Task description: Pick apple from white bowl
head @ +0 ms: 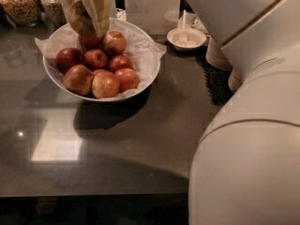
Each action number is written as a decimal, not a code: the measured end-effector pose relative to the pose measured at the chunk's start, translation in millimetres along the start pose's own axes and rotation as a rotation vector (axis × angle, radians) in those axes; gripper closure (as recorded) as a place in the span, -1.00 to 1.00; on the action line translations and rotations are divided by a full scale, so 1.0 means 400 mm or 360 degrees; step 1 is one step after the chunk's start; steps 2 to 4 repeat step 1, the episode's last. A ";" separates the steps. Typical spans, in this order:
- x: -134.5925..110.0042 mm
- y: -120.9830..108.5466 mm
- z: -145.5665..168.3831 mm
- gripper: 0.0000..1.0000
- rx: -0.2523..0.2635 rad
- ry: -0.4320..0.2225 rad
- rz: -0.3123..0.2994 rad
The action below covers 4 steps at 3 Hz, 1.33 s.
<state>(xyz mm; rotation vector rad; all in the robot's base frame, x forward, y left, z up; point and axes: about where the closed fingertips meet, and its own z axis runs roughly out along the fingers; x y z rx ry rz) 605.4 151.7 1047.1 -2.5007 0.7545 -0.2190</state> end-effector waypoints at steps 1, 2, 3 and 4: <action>0.000 0.000 0.000 1.00 0.0000 0.0000 0.0000; 0.000 0.000 0.000 1.00 0.0000 0.0000 0.0000; 0.000 0.000 0.000 1.00 0.0000 0.0000 0.0000; 0.000 0.000 0.000 1.00 0.0000 0.0000 0.0000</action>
Offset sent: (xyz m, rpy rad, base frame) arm 0.0000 0.0000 0.0000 0.0000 0.0000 0.0000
